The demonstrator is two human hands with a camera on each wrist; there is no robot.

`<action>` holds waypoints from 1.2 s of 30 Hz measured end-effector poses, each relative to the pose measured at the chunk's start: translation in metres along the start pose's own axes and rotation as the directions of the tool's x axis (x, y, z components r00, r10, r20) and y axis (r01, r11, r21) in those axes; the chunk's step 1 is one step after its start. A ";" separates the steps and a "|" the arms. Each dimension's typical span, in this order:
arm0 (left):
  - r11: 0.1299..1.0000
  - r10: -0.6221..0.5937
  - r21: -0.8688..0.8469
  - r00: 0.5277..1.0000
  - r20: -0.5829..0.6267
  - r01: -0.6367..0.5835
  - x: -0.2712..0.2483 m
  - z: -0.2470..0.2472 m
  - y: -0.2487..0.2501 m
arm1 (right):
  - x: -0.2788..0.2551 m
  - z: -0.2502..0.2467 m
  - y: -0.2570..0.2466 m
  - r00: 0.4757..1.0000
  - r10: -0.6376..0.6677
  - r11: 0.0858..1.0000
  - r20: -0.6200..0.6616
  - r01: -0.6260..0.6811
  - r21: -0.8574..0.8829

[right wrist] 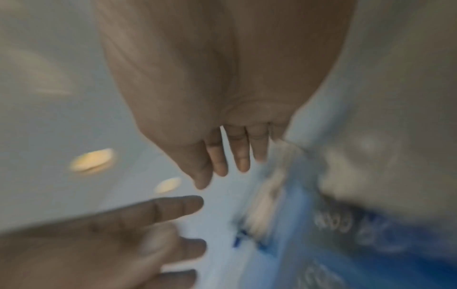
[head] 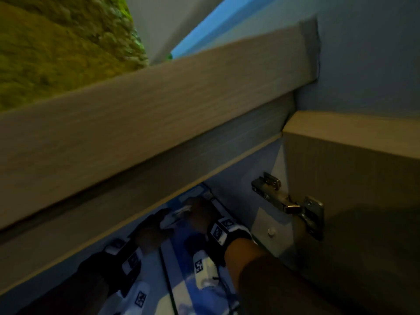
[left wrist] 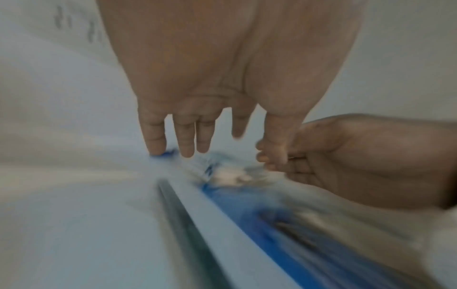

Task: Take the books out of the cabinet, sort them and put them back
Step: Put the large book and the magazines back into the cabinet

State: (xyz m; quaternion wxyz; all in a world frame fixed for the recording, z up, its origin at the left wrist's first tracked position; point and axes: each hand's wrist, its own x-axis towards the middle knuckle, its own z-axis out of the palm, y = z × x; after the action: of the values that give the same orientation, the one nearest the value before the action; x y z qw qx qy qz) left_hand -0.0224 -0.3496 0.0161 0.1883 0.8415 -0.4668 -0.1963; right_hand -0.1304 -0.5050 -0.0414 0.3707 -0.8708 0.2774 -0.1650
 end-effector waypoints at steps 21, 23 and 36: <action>0.926 -0.058 -0.376 0.996 -0.070 0.028 -0.326 0.017 -0.131 | -0.236 0.052 -0.144 0.923 0.017 0.857 0.385 0.185 -0.480; 0.828 -0.150 -0.548 0.989 -0.009 0.120 -0.358 -0.026 -0.097 | -0.249 0.031 -0.211 0.856 -0.035 0.922 0.515 0.227 -0.314; 0.681 -0.563 -0.681 0.787 -0.252 0.269 -0.575 -0.379 -0.068 | -0.241 -0.019 -0.590 0.663 -0.366 0.890 0.653 0.044 0.454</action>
State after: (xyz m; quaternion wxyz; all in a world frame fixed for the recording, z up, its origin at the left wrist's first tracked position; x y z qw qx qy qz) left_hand -0.0624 0.2284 0.3939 0.4997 0.8403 -0.1112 -0.1785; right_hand -0.1172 -0.0329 0.3862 0.5974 -0.7953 -0.0338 0.0972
